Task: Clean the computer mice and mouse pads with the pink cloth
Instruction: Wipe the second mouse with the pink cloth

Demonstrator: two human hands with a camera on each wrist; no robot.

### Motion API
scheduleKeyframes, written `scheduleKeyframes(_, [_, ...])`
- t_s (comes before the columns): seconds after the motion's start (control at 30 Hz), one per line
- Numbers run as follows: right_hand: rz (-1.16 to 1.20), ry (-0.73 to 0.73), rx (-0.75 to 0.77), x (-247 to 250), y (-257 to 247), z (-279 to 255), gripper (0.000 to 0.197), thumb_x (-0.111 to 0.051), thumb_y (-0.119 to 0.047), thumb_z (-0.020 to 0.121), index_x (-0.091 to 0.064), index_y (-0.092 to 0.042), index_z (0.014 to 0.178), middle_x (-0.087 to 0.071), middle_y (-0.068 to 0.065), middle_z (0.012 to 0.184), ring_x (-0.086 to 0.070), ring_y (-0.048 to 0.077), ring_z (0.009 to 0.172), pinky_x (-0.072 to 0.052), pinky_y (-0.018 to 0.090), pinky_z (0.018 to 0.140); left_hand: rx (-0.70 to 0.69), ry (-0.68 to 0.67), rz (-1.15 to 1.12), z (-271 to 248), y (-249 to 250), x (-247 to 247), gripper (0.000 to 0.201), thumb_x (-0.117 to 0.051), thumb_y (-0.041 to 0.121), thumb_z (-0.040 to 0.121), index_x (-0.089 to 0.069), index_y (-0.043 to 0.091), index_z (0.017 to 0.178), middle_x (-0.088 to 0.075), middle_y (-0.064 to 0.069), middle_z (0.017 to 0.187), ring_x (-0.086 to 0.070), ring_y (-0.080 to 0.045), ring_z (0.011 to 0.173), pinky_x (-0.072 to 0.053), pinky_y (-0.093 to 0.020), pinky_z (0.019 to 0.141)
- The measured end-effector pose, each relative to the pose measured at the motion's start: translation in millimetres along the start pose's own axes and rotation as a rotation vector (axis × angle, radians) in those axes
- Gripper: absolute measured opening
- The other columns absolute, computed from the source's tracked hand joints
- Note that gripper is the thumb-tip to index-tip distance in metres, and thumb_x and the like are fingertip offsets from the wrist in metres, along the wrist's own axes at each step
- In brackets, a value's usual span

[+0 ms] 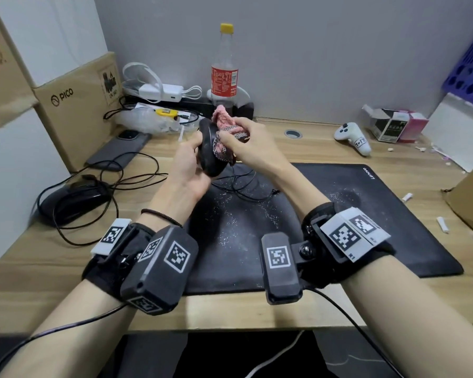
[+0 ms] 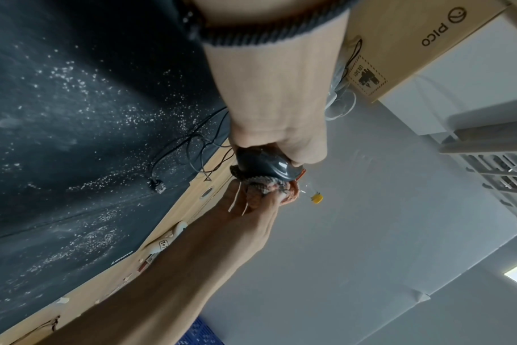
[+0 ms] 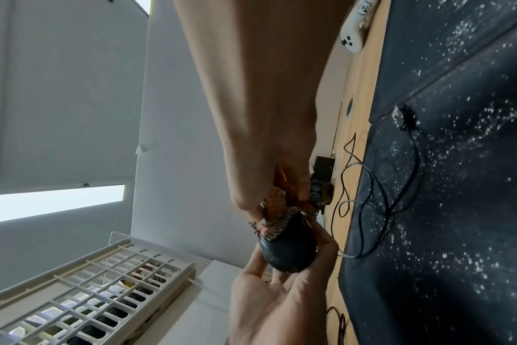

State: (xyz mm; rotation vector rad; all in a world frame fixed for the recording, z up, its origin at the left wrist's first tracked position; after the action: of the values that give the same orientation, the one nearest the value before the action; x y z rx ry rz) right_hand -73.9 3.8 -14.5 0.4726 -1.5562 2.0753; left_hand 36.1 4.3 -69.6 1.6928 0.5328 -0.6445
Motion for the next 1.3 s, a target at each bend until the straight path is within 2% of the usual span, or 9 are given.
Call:
scheduleKeyframes(0.17, [-0.216, -0.085, 0.071, 4, -1, -4, 0.036, -0.064, -0.028, 0.085, -0.064, -0.018, 0.119, -0.067, 0.001, 0.106, -0.06, 0.016, 0.095, -0.046, 0.027, 0.083, 0.008, 0.045, -0.017, 8, -4, 8, 0.028, -0.042, 0.022, 0.099, -0.065, 0.008, 0.091, -0.073, -0.008, 0.073, -0.07, -0.019, 0.065, -0.058, -0.032, 0.067])
scheduleKeyframes(0.27, [-0.223, -0.234, 0.093, -6, -2, -11, 0.014, -0.067, -0.032, 0.082, -0.065, -0.029, 0.095, -0.066, -0.007, 0.082, -0.06, 0.009, 0.073, -0.045, 0.026, 0.069, 0.039, 0.114, -0.013, 13, -7, 19, 0.03, -0.042, 0.024, 0.098, -0.065, 0.005, 0.094, -0.072, -0.011, 0.071, -0.07, -0.024, 0.066, -0.059, -0.035, 0.057])
scheduleKeyframes(0.4, [-0.126, -0.241, 0.029, -11, 4, -14, 0.002, -0.064, -0.032, 0.077, -0.064, -0.032, 0.076, -0.071, 0.0, 0.077, -0.066, 0.021, 0.072, -0.056, 0.038, 0.069, 0.067, 0.087, 0.051, 10, -10, 21, 0.028, -0.042, 0.017, 0.097, -0.062, 0.004, 0.084, -0.07, -0.009, 0.062, -0.068, -0.021, 0.053, -0.057, -0.034, 0.052])
scheduleKeyframes(0.53, [-0.022, -0.079, -0.058, 7, 17, -6, 0.007, -0.06, -0.02, 0.085, -0.067, -0.022, 0.084, -0.07, 0.0, 0.08, -0.062, 0.015, 0.072, -0.05, 0.034, 0.069, 0.106, -0.044, 0.142, 2, -9, 15, 0.019, -0.051, 0.021, 0.094, -0.065, 0.008, 0.094, -0.07, -0.009, 0.086, -0.068, -0.019, 0.07, -0.057, -0.032, 0.071])
scheduleKeyframes(0.7, [0.214, 0.098, -0.119, 24, 22, 2, 0.015, -0.054, -0.015, 0.087, -0.061, -0.016, 0.1, -0.064, 0.005, 0.088, -0.057, 0.019, 0.076, -0.044, 0.031, 0.066, -0.013, -0.166, 0.216, -4, 4, -2, 0.02, -0.054, 0.015, 0.094, -0.062, 0.017, 0.112, -0.061, -0.011, 0.114, -0.056, -0.023, 0.104, -0.045, -0.04, 0.1])
scheduleKeyframes(0.93, [0.356, 0.072, -0.03, 27, -7, 0, 0.022, -0.055, -0.024, 0.072, -0.059, -0.018, 0.093, -0.062, 0.001, 0.081, -0.056, 0.016, 0.072, -0.045, 0.029, 0.064, 0.096, -0.179, 0.238, -10, -11, -5, 0.016, -0.061, 0.022, 0.091, -0.064, 0.011, 0.102, -0.067, -0.012, 0.102, -0.061, -0.024, 0.105, -0.046, -0.04, 0.102])
scheduleKeyframes(1.0, [0.337, 0.047, 0.001, 25, -10, -2, 0.022, -0.055, -0.022, 0.074, -0.059, -0.019, 0.095, -0.061, -0.004, 0.081, -0.056, 0.01, 0.073, -0.045, 0.022, 0.068, 0.136, -0.186, 0.226, -12, -18, -7, 0.02, -0.06, 0.023, 0.091, -0.06, 0.013, 0.108, -0.066, -0.013, 0.107, -0.063, -0.029, 0.107, -0.045, -0.045, 0.103])
scheduleKeyframes(1.1, [0.309, -0.011, 0.038, 23, -11, -4, 0.019, -0.054, -0.009, 0.087, -0.06, -0.017, 0.103, -0.061, -0.006, 0.083, -0.054, 0.003, 0.07, -0.043, 0.011, 0.062, 0.133, -0.19, 0.212, -12, -21, -8, 0.019, -0.058, 0.024, 0.092, -0.058, 0.017, 0.11, -0.065, -0.009, 0.108, -0.067, -0.03, 0.092, -0.05, -0.046, 0.093])
scheduleKeyframes(1.3, [0.158, -0.048, 0.175, 21, -19, 0, 0.03, -0.054, -0.005, 0.083, -0.063, -0.019, 0.108, -0.059, -0.016, 0.087, -0.051, -0.004, 0.072, -0.04, 0.015, 0.07, 0.107, -0.122, 0.281, -7, -17, 0, 0.011, -0.061, 0.034, 0.091, -0.063, 0.023, 0.094, -0.068, 0.003, 0.091, -0.066, -0.021, 0.084, -0.051, -0.039, 0.092])
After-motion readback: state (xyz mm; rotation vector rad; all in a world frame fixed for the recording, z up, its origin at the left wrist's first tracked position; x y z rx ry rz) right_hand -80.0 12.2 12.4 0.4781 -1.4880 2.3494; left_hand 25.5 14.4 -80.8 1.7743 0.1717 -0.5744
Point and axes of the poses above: each hand's wrist, its own z-axis towards the middle knuckle, its own x-axis out of the back of the hand, y = z × x, the point moved 9 cm from there along z, towards the middle knuckle
